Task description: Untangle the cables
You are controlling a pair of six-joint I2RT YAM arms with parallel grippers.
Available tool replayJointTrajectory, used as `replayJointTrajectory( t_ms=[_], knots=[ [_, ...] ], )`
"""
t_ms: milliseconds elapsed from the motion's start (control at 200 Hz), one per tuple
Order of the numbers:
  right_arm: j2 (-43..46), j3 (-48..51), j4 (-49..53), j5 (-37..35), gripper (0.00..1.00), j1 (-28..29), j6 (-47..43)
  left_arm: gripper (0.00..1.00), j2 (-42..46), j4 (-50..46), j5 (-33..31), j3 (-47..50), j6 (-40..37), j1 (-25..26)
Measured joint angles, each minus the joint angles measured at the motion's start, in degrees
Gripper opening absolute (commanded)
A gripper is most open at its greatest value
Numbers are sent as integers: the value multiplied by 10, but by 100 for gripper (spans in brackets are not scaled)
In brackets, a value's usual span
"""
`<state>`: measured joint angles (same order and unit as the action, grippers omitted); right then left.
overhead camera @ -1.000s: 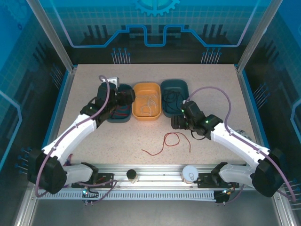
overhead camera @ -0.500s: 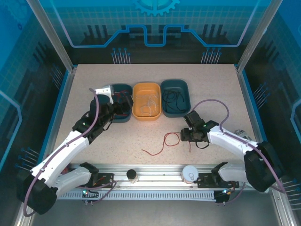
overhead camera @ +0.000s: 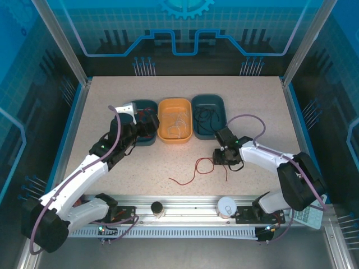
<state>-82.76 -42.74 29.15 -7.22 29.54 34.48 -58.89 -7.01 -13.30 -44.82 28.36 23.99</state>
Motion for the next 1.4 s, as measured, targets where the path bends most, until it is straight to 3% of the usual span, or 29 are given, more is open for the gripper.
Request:
replayJointTrajectory(
  t_ms=[570,896,1016,1176,1396],
  knots=[
    [-59,-32,35,-2,40,9,1,99,-1,0,-4,10,2,0],
    [-88,-66,56,-25,9,41,-5,99,-1,0,-9,10,2,0],
    [-87,-79,66,-39,2,63,-14,99,0,0,-9,10,2,0],
    [-39,-90,78,-61,0,95,-33,99,12,-2,-18,11,0,0],
    [90,-104,76,-78,0,124,-70,99,48,-3,-18,11,-12,1]
  ],
)
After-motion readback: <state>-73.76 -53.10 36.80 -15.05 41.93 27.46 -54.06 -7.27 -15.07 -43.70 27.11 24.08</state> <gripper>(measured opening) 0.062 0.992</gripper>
